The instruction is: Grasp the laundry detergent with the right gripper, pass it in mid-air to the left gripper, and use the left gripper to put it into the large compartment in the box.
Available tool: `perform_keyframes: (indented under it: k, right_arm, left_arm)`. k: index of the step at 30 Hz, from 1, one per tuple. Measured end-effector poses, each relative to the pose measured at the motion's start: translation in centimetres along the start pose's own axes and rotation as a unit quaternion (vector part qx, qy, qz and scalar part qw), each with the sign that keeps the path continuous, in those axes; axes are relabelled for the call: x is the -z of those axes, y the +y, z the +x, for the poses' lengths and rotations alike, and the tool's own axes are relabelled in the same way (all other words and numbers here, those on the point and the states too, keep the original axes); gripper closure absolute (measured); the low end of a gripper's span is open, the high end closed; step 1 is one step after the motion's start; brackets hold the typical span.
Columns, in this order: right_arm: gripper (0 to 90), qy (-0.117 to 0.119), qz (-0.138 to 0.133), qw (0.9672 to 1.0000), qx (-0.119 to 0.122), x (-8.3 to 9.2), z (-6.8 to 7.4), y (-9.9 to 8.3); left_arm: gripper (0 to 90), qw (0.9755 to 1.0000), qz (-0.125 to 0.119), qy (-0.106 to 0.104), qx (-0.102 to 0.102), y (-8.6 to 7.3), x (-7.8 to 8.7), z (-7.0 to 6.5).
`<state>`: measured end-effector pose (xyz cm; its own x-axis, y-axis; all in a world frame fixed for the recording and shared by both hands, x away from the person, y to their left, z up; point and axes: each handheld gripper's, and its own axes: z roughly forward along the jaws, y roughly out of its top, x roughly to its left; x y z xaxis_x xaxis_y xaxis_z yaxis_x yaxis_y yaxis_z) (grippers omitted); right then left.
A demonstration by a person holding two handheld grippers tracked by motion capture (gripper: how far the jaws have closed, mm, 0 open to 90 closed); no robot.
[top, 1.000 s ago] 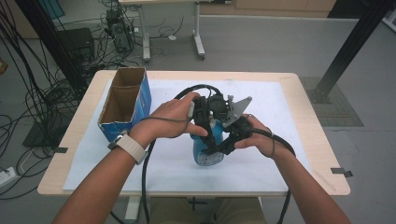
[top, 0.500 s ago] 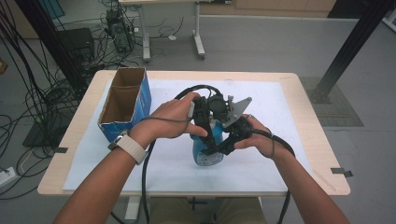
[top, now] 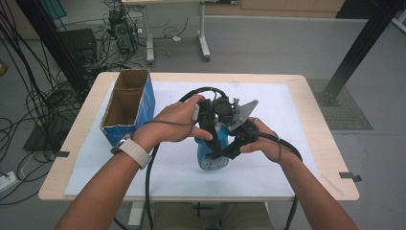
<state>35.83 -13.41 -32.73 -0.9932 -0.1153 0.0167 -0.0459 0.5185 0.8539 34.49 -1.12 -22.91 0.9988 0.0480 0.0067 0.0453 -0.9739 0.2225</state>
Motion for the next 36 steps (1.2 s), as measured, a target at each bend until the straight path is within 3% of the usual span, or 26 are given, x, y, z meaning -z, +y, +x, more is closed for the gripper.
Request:
perform_keyframes:
  k: [36]
  right_arm:
    - [42.9,-0.001,-0.011,0.9999,0.003,0.02,-0.05,-0.01]
  left_arm:
    - [37.9,1.0000,-0.004,0.001,0.002,0.01,0.21,0.04]
